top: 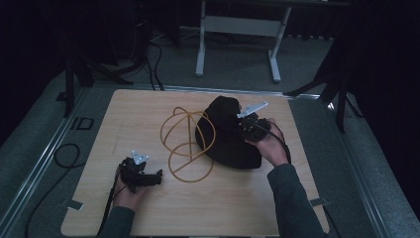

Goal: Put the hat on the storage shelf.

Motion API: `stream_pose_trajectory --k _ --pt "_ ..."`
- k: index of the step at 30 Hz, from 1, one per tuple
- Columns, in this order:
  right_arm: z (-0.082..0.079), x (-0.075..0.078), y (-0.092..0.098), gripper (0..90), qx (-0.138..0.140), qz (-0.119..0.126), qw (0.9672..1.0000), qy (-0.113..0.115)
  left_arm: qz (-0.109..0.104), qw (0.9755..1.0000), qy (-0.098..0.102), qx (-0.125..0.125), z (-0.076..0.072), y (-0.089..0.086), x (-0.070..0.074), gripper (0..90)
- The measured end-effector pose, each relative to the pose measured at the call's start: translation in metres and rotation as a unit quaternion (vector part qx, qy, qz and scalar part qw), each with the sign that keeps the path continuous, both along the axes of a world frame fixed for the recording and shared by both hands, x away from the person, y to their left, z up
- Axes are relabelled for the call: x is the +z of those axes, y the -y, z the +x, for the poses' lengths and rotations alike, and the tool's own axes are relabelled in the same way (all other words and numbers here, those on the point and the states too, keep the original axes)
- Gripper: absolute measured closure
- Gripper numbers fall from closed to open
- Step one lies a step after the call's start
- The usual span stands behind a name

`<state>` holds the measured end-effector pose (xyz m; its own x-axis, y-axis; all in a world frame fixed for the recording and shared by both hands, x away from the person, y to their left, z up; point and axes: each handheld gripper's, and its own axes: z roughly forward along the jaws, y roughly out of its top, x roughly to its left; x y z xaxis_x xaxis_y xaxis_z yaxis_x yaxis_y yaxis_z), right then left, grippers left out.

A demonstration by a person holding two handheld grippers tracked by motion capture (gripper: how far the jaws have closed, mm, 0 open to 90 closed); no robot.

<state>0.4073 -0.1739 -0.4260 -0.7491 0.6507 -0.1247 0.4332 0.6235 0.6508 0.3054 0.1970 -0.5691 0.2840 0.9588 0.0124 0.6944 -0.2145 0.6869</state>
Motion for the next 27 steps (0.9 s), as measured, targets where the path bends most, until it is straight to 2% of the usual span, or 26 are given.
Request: stream_pose_trajectory --k 5,13,19,27 --pt "0.004 0.008 -0.002 87.9 0.003 -0.008 1.0000 0.002 0.001 1.0000 -0.001 -0.001 0.000 0.000 0.000 0.3" --pt "0.011 0.023 0.001 88.0 0.022 0.000 0.9997 0.010 0.000 1.0000 0.001 0.000 0.000 0.000 0.000 0.3" --pt "0.014 0.032 0.005 88.0 0.034 -0.004 0.9993 0.015 0.000 1.0000 0.001 0.000 0.000 0.000 0.000 0.2" --pt "0.016 0.037 0.017 88.1 0.030 0.017 0.9993 0.017 0.001 1.0000 0.001 0.000 0.000 0.000 0.000 0.3"
